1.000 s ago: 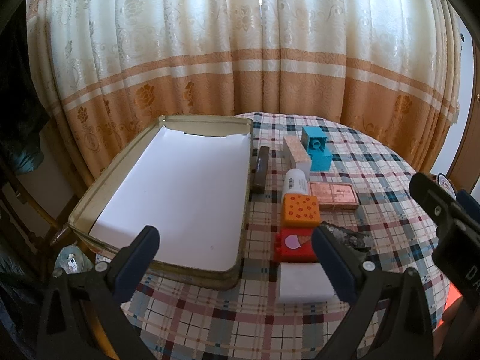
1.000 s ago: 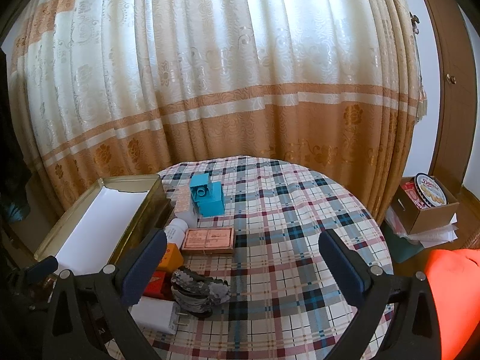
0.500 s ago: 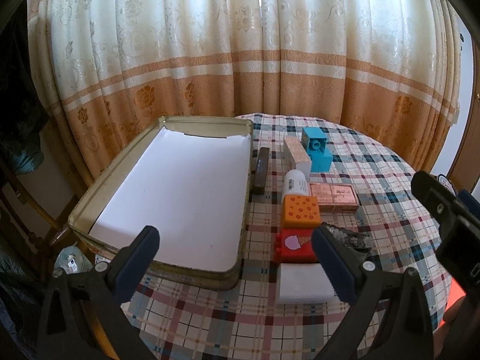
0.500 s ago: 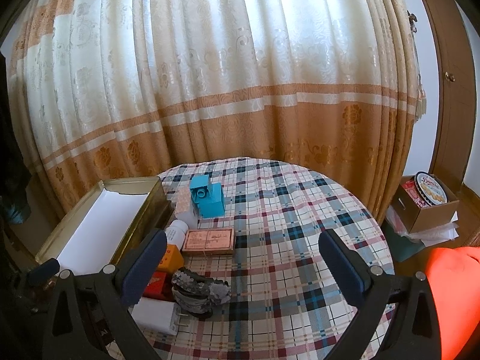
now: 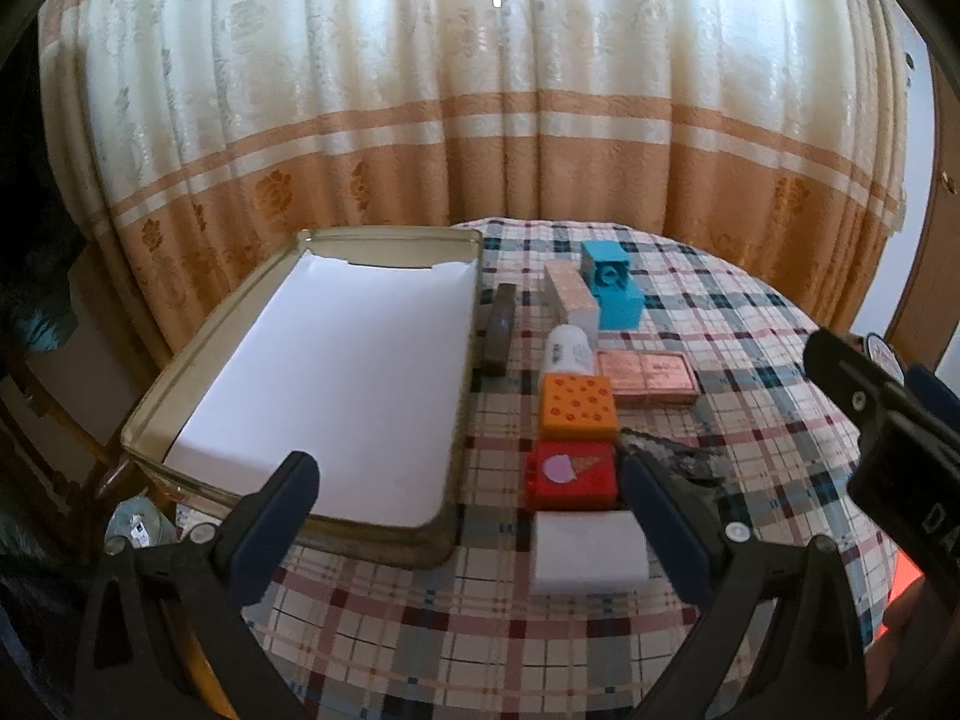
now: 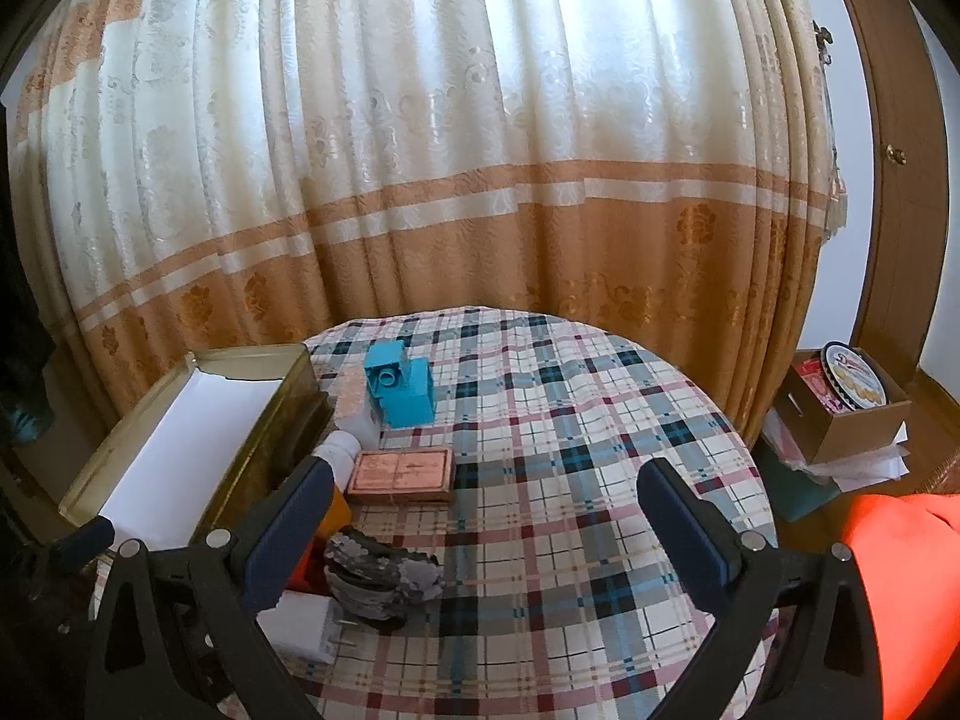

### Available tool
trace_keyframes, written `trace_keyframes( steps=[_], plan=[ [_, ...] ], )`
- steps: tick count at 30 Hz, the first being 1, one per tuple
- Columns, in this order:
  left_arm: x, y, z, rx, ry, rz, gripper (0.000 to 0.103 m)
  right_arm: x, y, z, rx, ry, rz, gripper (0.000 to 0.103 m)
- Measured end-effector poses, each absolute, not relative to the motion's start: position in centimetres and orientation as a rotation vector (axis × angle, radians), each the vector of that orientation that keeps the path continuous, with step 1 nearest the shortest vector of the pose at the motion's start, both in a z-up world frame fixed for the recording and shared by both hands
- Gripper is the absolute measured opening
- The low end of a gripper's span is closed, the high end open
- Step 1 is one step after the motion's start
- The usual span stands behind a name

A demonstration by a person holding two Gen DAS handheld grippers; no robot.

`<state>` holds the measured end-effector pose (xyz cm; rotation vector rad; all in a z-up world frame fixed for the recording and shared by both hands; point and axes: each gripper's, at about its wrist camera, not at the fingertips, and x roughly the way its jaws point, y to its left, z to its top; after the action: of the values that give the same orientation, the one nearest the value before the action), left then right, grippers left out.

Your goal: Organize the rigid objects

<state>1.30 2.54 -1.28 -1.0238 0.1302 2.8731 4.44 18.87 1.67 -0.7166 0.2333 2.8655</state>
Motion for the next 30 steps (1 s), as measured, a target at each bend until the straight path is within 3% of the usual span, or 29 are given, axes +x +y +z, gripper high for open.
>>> trace_keyframes(
  steps=[20, 30],
  plan=[
    [4.5, 10.3, -3.0, -1.047, 0.389, 2.621, 0.1, 6.7, 24.5, 0.3, -0.716, 0.191, 2.742, 0.102],
    [0.5, 8.6, -4.6, -1.245, 0.214, 2.648, 0.1, 6.7, 26.1, -0.1, -0.732, 0.264, 2.724, 0.102]
  ],
)
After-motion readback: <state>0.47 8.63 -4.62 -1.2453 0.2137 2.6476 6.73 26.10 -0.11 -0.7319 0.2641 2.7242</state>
